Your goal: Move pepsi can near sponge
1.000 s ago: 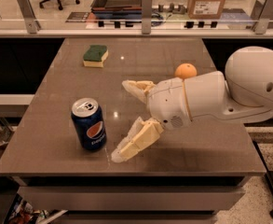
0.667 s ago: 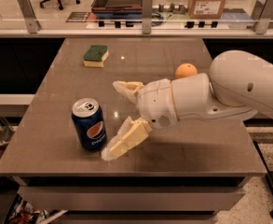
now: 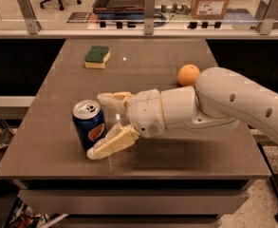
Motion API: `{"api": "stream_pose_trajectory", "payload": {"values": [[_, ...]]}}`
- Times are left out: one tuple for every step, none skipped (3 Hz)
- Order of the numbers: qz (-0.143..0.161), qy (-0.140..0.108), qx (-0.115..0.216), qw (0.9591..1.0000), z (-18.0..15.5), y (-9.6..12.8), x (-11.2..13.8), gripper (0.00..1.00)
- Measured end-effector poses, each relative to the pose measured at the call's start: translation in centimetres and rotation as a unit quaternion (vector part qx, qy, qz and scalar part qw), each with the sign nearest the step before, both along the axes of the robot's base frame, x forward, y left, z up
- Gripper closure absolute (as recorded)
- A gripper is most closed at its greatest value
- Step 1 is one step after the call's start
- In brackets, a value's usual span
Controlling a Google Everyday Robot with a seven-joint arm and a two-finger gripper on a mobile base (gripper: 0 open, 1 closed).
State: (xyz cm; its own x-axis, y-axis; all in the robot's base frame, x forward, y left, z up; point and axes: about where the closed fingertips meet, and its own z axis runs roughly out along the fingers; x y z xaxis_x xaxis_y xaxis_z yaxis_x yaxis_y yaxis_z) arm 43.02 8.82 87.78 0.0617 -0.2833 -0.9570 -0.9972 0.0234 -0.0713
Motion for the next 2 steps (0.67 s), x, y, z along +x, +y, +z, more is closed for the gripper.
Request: {"api": "stream_pose_trajectory", "payload": {"values": [[0.003,-0.002,-0.001,1.0000,0.10,0.19,-0.12,0.41],[0.005,-0.004,-0.001,1.0000,0.22,0.40,-0.27,0.64]]}}
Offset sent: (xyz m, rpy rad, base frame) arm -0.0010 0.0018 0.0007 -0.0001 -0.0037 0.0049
